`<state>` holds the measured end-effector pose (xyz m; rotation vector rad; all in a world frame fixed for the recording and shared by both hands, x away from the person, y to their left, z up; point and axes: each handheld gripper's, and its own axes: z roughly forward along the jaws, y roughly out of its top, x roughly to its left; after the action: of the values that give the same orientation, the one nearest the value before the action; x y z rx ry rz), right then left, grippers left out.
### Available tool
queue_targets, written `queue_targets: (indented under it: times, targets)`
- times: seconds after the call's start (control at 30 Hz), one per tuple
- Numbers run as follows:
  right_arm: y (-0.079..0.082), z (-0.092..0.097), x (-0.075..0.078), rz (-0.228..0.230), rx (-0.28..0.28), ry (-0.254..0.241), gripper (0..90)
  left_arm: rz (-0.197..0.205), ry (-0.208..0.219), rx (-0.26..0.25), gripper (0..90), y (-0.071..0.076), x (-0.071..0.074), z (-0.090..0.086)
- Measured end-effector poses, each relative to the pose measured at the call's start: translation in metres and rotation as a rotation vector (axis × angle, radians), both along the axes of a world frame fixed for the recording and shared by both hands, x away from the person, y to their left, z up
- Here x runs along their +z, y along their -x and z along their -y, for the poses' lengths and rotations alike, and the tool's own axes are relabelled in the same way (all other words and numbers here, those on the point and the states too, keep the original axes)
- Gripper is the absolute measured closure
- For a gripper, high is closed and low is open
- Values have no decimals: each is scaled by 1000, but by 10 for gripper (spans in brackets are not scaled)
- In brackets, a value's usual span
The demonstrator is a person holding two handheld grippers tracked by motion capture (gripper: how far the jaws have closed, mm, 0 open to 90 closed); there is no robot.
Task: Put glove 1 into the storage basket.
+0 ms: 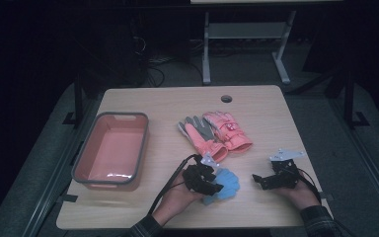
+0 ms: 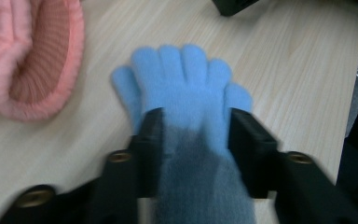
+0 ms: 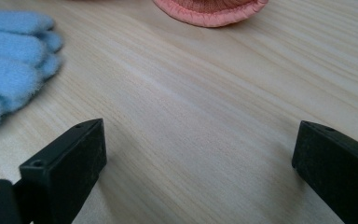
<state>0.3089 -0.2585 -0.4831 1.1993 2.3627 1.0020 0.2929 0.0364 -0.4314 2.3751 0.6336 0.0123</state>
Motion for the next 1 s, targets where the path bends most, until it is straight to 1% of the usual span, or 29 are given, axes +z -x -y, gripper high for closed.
queue_targets:
  times: [0.03,0.07,0.1,0.13,0.2,0.3,0.4,0.43,0.5,0.57,0.6,0.7,0.83,0.9,0.93,0.97,1.0]
  targets:
    - [0,0,0,0,0,0,22,14,-10,-15,421,0,0,2]
    - [0,0,0,0,0,0,23,21,-16,-29,340,0,-1,4]
    - [0,0,0,0,0,0,22,36,-21,-39,289,0,-2,6]
    - [0,0,0,0,0,0,22,40,-25,-48,244,1,-4,9]
    - [0,0,0,0,0,0,22,51,-48,-70,186,0,-9,13]
    - [0,0,0,0,0,0,22,60,-83,-79,149,0,-15,18]
    - [0,0,0,1,2,2,22,61,-90,-81,145,-1,-20,20]
    - [0,0,0,1,3,3,22,63,-104,-88,146,-2,-22,21]
    - [0,0,0,1,3,3,22,67,-114,-85,146,-1,-25,22]
    - [0,0,0,1,3,2,22,62,-123,-87,146,-1,-27,22]
    - [0,0,0,1,2,0,22,61,-126,-86,146,-1,-28,22]
    - [0,0,0,0,2,0,22,75,-126,-86,152,-1,-29,22]
    - [0,0,0,0,2,0,22,98,-141,-87,200,1,-28,21]
    - [0,0,0,0,2,0,22,101,-137,-86,245,1,-28,20]
    - [0,0,0,0,2,0,22,100,-135,-84,245,1,-27,19]
    - [0,0,0,0,2,0,22,102,-127,-81,296,1,-27,17]
    - [0,0,0,0,2,0,22,104,-127,-83,317,1,-26,16]
